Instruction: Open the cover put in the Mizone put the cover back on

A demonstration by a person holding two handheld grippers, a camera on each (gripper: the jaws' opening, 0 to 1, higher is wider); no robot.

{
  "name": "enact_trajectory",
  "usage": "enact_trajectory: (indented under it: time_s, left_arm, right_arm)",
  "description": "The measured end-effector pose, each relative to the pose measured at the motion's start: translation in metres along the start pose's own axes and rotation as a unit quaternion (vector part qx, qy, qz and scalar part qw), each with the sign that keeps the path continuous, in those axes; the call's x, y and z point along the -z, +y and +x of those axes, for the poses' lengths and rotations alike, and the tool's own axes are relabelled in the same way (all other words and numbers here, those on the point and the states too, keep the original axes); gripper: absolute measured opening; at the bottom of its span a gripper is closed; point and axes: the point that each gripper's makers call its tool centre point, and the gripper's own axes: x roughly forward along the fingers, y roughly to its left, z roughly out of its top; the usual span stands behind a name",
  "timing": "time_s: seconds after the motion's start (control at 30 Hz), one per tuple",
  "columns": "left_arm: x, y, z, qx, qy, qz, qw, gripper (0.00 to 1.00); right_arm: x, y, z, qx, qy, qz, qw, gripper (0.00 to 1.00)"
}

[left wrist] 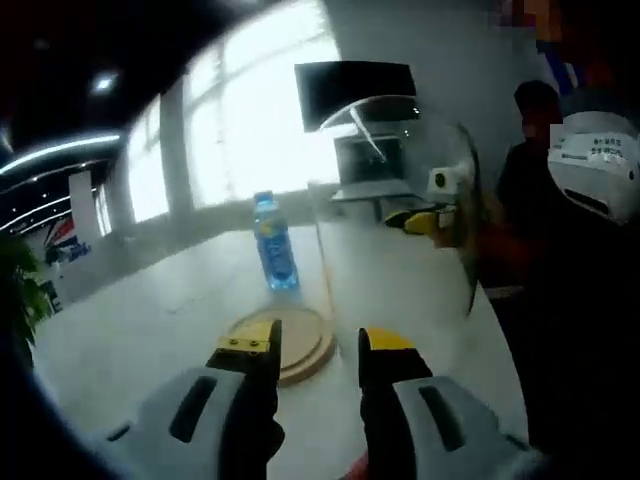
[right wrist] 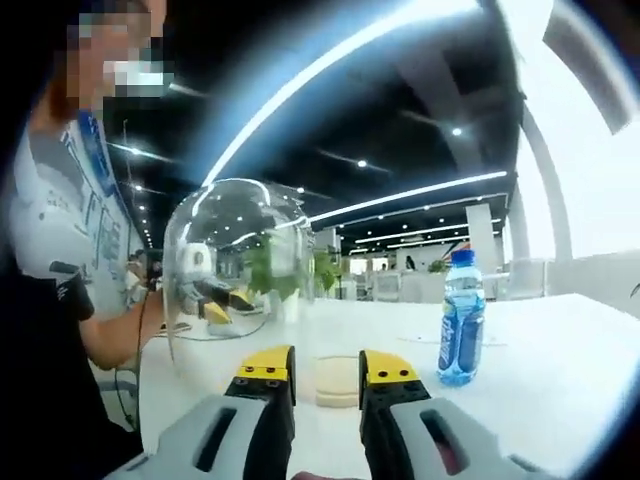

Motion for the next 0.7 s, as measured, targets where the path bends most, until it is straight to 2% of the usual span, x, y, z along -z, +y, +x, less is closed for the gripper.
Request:
enact_trajectory:
  time_s: [0.17, 0.27, 0.43, 0.53, 0.57, 0.63, 0.7]
  left_arm:
    - [0.004, 0.014, 0.000, -0.025, -0.011, -0.017, 0.9995, 0.23]
    - [0.002, 0.028, -0.002, -0.049, -0.029, -0.025, 0.9981, 0.22]
    - [0.012, 0.040, 0.004, -0.057, -0.033, -0.029, 0.9974, 0.22]
    - [0.019, 0.046, 0.008, -0.065, -0.028, -0.027, 0.9971, 0.22]
    - [0.019, 0.047, 0.009, -0.068, -0.032, -0.027, 0.9968, 0.22]
    - [0.013, 0.057, 0.010, -0.094, -0.070, -0.018, 0.9930, 0.22]
    - [0.017, 0.058, 0.010, -0.096, -0.079, -0.035, 0.9917, 0.21]
  right_arm:
    - [0.008, -0.004, 0.005, 0.010, 0.007, -0.003, 0.9999, 0.21]
    - [0.013, -0.010, 0.007, 0.025, 0.014, 0.011, 0.9995, 0.22]
    - [0.017, -0.019, 0.009, 0.048, 0.007, -0.001, 0.9988, 0.20]
    - [0.017, -0.027, 0.009, 0.061, 0.002, 0.008, 0.9981, 0.19]
    - [0.018, -0.030, 0.009, 0.067, 0.000, 0.013, 0.9977, 0.19]
    - [0.021, -0.035, 0.010, 0.078, -0.001, 0.016, 0.9968, 0.19]
    - [0.026, -0.041, 0.010, 0.092, 0.004, 0.020, 0.9955, 0.19]
